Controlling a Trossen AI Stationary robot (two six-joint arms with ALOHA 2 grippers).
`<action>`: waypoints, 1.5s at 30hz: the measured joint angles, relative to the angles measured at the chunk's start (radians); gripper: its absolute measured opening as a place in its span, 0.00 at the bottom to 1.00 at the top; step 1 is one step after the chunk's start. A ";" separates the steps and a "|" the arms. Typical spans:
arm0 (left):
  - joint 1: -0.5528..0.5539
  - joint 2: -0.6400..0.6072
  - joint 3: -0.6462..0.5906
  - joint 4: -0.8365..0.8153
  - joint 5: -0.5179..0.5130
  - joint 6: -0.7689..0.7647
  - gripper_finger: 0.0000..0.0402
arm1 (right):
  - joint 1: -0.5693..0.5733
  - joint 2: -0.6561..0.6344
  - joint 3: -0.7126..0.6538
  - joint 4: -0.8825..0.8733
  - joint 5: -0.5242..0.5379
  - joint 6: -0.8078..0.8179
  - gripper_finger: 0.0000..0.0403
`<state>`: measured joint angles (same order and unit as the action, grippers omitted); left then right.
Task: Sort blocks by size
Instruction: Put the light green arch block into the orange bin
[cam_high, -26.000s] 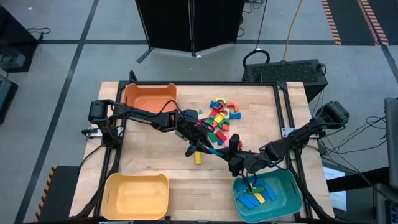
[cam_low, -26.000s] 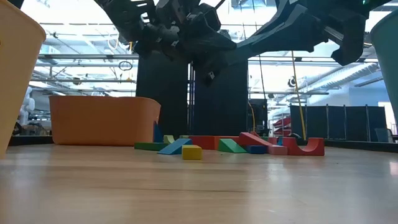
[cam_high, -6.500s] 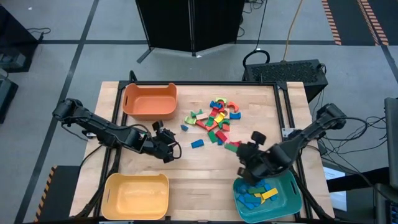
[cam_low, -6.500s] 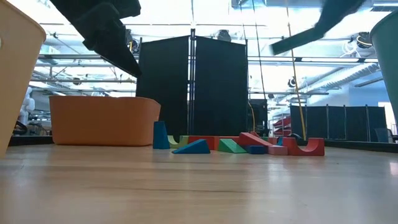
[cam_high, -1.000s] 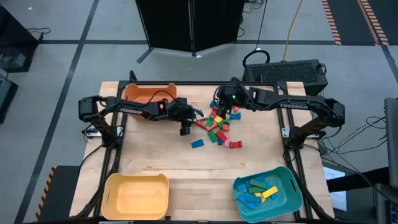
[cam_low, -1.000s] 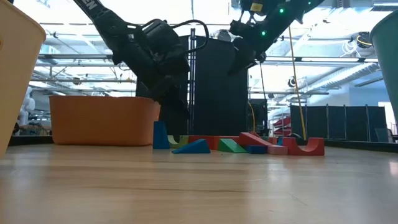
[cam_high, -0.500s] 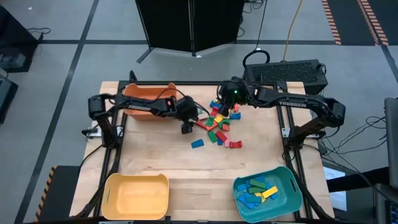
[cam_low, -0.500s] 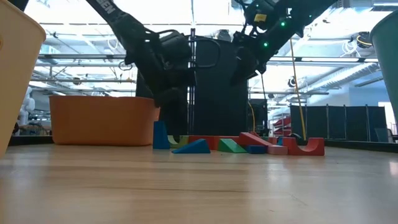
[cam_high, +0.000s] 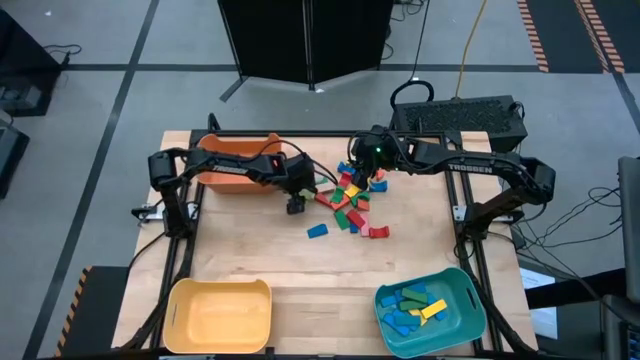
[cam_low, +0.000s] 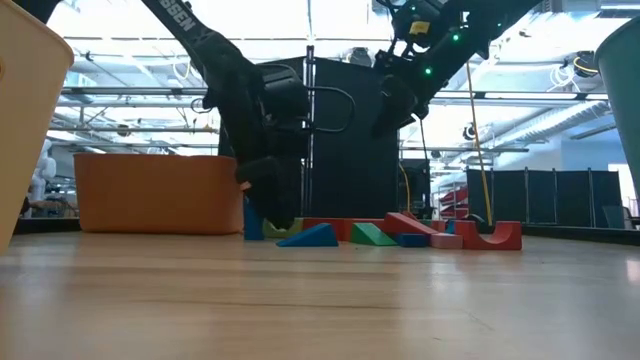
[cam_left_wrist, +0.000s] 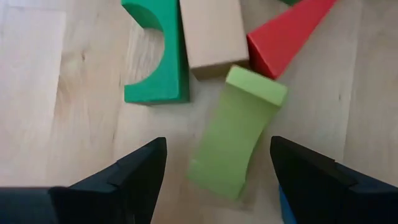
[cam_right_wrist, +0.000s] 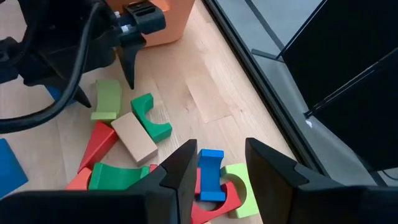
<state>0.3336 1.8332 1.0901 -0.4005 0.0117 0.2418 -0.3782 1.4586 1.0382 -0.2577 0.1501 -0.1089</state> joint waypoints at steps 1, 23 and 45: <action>0.000 0.000 0.000 -0.010 0.005 0.001 0.72 | 0.000 0.000 0.000 0.000 0.000 0.000 0.30; 0.000 0.000 0.000 -0.026 0.012 0.053 0.37 | 0.000 0.000 0.000 0.000 0.001 0.000 0.30; 0.001 -0.136 0.092 -0.059 -0.025 0.027 0.32 | 0.004 0.000 -0.021 0.020 -0.134 -0.034 0.32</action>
<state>0.3348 1.6968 1.1820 -0.4598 -0.0131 0.2688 -0.3747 1.4587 1.0171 -0.2373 0.0165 -0.1431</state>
